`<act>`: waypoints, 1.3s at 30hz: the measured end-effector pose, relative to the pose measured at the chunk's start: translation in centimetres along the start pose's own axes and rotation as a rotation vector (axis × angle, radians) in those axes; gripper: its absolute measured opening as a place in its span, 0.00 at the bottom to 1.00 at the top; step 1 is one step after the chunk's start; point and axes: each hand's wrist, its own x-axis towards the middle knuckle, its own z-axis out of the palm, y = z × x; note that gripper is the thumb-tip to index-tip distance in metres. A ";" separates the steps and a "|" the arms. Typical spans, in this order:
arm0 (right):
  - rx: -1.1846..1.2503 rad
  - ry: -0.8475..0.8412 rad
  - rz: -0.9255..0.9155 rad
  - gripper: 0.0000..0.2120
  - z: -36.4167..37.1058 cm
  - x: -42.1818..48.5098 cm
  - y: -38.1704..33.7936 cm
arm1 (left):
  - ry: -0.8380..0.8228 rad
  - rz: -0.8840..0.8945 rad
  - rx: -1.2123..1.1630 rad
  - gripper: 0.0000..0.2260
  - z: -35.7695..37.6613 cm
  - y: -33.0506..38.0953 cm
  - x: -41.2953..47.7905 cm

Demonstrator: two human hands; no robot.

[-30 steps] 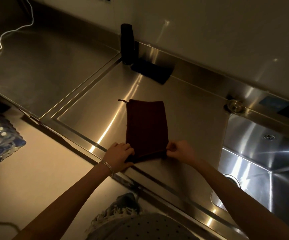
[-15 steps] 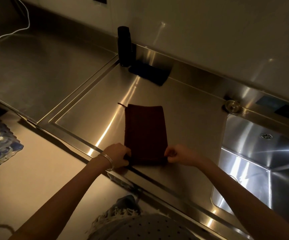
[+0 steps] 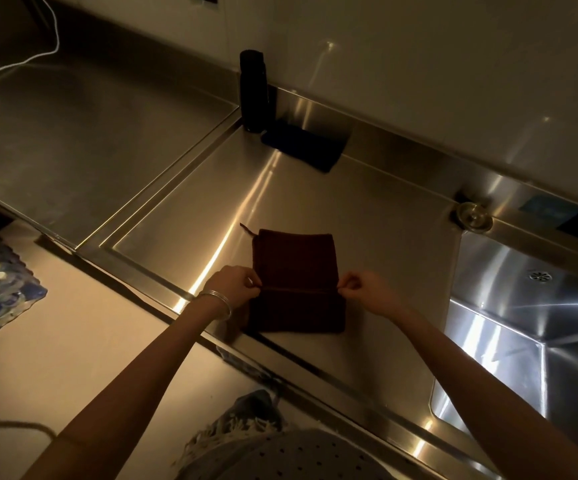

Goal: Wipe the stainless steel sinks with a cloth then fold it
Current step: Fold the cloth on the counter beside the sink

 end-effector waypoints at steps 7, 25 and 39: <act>-0.092 0.086 0.048 0.03 1.7 1.2 0.9 | 0.113 -0.083 -0.002 0.05 1.1 -0.5 0.8; -0.753 -0.071 -0.340 0.18 2.8 -3.5 1.4 | 0.176 0.520 0.383 0.22 3.6 -2.1 -3.2; -0.165 -0.301 -0.105 0.11 -1.1 -2.8 -0.2 | -0.387 0.145 -0.133 0.12 -1.7 -0.7 -1.7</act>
